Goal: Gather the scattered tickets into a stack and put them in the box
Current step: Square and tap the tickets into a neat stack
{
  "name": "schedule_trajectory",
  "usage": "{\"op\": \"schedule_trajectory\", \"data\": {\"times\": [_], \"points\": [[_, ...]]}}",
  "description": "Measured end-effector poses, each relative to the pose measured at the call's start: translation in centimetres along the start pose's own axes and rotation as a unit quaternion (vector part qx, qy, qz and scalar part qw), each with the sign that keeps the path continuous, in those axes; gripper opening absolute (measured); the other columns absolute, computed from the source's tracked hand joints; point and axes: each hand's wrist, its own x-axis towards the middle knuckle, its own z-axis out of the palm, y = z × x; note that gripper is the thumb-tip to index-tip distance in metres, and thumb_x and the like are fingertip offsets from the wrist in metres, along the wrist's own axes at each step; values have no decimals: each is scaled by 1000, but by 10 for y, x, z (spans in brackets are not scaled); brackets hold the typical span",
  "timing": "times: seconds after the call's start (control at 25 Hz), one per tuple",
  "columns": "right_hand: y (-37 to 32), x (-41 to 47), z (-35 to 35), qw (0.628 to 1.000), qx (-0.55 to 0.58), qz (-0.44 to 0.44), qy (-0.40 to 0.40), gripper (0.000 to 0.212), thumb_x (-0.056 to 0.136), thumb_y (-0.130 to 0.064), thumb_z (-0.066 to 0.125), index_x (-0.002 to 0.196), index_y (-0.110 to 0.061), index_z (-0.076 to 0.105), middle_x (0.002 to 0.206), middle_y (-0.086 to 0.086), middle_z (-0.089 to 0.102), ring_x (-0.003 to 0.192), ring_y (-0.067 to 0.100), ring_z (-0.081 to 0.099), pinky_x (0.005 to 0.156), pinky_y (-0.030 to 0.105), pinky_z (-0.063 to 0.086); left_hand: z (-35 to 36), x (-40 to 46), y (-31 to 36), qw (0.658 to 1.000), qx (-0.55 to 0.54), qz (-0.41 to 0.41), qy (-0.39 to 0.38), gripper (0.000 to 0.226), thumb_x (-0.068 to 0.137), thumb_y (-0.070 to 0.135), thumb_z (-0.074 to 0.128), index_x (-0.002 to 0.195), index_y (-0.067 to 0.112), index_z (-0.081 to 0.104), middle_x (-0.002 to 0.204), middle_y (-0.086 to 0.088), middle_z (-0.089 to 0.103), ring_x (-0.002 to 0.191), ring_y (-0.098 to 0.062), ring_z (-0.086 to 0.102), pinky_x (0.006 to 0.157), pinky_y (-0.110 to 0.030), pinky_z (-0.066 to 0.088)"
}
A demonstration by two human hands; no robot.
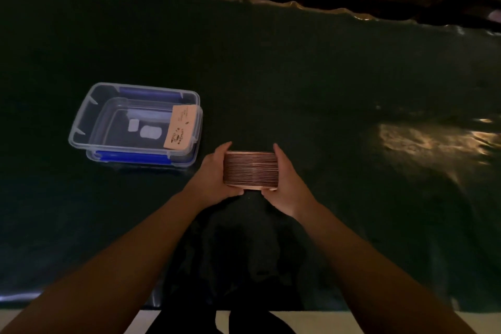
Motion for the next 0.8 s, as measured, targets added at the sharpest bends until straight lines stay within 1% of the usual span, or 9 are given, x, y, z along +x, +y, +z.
{"op": "schedule_trajectory", "data": {"times": [0.08, 0.2, 0.32, 0.36, 0.44, 0.52, 0.6, 0.68, 0.8], "points": [[4, 1, 6, 999, -47, 10, -17, 123, 88, -11, 79, 170, -31, -11, 179, 4, 16, 161, 23, 29, 126, 44, 36, 7, 2, -1, 1000, 19, 1, -14, 132, 66, 25, 95, 163, 30, 6, 160, -8, 35, 149, -25, 30, 121, -51, 30], [9, 6, 9, 998, -51, 9, -34, 128, 89, -8, 77, 168, -35, -19, 180, 6, 9, 166, 28, 15, 131, 54, 27, 12, 7, -4, 999, 42, -4, -15, 128, 68, 28, 93, 163, 23, 7, 161, -11, 33, 151, -28, 26, 121, -53, 28], [17, 13, 5, 999, -36, 14, -24, 126, 88, -13, 79, 168, -36, -16, 181, 5, 10, 167, 29, 1, 134, 49, 1, 9, 11, -12, 1000, 30, 4, -6, 121, 66, 34, 93, 160, 30, 17, 159, -6, 37, 150, -29, 26, 121, -58, 26], [21, 14, 3, 999, -35, 21, -20, 128, 87, -19, 82, 169, -37, -15, 181, 5, 10, 167, 30, 1, 131, 46, -1, 8, 11, -14, 1000, 29, 11, -1, 118, 65, 36, 93, 159, 32, 21, 158, -3, 40, 150, -28, 26, 120, -58, 26], [28, 18, 1, 998, -46, 39, -16, 130, 83, -31, 86, 168, -43, -12, 179, 5, 11, 165, 34, 11, 130, 50, 11, 8, 12, -19, 1000, 25, 14, 8, 115, 63, 39, 94, 157, 33, 27, 155, 0, 44, 149, -26, 26, 120, -58, 25], [33, 19, 2, 996, -75, 44, -2, 124, 78, -43, 84, 165, -51, -4, 172, 6, 20, 156, 38, 25, 127, 56, 21, 10, 13, -19, 999, 25, 14, 16, 112, 61, 40, 94, 154, 33, 31, 152, 2, 45, 147, -26, 27, 120, -58, 23], [36, 23, 2, 996, -86, 33, 4, 116, 76, -48, 84, 163, -51, 7, 163, 6, 32, 150, 35, 31, 125, 56, 22, 11, 16, -17, 999, 30, 20, 19, 105, 61, 40, 93, 149, 35, 35, 148, 3, 45, 144, -25, 28, 119, -54, 21], [36, 25, 2, 997, -80, 18, 8, 112, 74, -46, 86, 161, -43, 16, 158, 4, 41, 149, 30, 34, 125, 55, 21, 9, 19, -15, 999, 31, 25, 17, 100, 61, 42, 92, 145, 36, 37, 146, 4, 46, 143, -26, 29, 118, -53, 22], [36, 25, -2, 997, -79, 1, 23, 112, 71, -46, 87, 160, -39, 19, 155, 0, 48, 149, 25, 36, 125, 53, 22, 2, 23, -16, 999, 33, 25, 8, 111, 60, 45, 92, 152, 36, 30, 151, 2, 44, 145, -28, 29, 119, -56, 25]]}}
